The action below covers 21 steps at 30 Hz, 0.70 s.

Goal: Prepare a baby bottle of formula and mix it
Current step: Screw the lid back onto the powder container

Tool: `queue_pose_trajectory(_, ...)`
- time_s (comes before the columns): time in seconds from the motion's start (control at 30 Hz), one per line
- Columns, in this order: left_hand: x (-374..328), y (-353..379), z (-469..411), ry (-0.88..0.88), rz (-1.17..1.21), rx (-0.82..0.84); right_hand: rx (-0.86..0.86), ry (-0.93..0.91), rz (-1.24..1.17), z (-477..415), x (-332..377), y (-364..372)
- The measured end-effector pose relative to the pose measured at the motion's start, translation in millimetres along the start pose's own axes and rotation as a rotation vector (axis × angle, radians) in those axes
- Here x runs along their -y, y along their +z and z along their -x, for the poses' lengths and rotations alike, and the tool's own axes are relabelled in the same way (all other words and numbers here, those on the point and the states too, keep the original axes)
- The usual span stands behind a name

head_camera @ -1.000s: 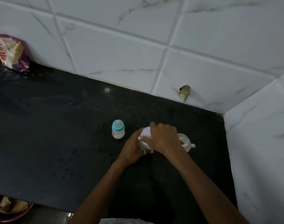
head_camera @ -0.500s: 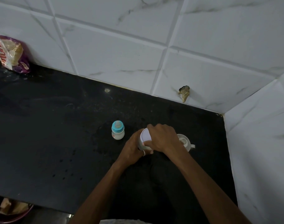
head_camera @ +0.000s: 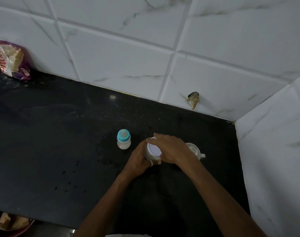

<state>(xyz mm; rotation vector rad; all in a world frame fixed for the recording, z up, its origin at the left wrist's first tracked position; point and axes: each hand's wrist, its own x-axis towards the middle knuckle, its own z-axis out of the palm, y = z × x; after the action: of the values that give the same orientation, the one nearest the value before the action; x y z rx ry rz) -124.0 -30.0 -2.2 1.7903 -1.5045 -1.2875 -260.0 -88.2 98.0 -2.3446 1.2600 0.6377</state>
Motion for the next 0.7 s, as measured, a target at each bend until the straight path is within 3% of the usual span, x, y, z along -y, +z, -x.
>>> queue_pose_trajectory(0.1,-11,-2,-3,-0.021,-0.09,0.126,-0.095,0.049,-0.001,-2,6,3)
queue_pose_trajectory(0.27,-10,-2,-3,-0.003,-0.068,0.059,-0.256,0.233,0.03,-6,18,8)
queue_pose_trajectory(0.4,-12,-4,-2,-0.012,-0.034,0.086,-0.26,0.322,-0.011,-8,21,9)
queue_pose_trajectory(0.6,-2,-2,3,0.036,0.057,0.011,-0.026,0.055,-0.026,0,-1,1)
queue_pose_trajectory(0.7,-7,-2,2,0.016,0.035,0.039,-0.034,0.032,-0.01,-2,-3,6)
